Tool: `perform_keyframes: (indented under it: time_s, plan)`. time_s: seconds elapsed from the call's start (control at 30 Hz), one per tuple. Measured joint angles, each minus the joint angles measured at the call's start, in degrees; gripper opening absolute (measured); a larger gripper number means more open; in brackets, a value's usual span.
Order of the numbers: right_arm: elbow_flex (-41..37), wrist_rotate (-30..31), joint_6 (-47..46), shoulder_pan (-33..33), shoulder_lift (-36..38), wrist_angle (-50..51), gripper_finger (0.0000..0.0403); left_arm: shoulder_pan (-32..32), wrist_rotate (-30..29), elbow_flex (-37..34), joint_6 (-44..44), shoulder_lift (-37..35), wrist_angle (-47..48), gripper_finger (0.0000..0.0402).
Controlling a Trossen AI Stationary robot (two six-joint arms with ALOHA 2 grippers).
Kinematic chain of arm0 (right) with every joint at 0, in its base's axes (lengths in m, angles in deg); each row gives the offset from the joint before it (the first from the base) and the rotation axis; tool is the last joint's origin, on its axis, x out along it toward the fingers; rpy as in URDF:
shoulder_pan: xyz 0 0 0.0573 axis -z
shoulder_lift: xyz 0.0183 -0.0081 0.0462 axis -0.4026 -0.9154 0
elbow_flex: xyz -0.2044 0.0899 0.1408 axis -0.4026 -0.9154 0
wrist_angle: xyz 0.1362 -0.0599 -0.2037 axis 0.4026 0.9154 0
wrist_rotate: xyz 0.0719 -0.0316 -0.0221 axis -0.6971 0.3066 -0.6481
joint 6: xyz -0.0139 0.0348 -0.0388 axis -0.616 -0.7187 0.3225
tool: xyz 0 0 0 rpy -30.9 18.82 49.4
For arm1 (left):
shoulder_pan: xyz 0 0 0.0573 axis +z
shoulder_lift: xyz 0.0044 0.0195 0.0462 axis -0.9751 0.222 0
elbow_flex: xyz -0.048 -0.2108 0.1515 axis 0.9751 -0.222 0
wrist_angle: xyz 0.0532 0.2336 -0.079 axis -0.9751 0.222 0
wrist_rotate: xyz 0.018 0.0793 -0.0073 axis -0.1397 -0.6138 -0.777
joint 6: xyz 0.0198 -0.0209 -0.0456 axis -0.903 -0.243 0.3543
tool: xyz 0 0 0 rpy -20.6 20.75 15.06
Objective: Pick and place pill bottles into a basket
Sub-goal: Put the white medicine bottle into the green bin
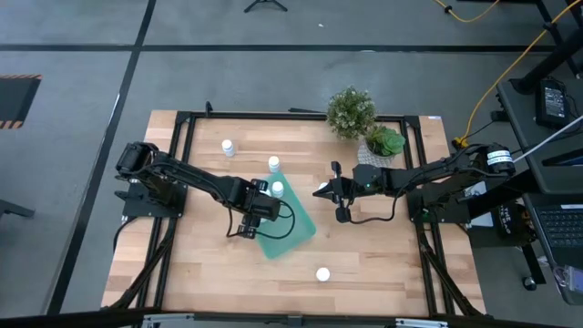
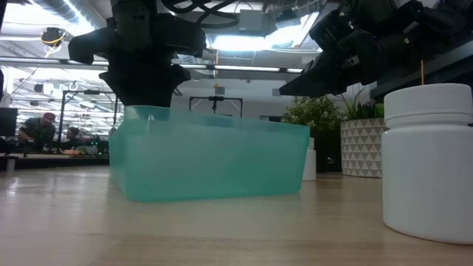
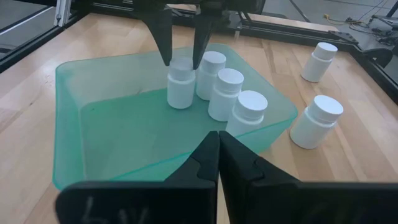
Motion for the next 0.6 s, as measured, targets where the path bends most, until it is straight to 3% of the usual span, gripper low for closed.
perform_keyframes:
  time_s: [0.6]
  plan:
    - [0.0,0.0,0.0,-0.01,0.0,0.0,0.0012,-0.09,-0.6,0.0,-0.05,-0.27,-0.01,0.0185]
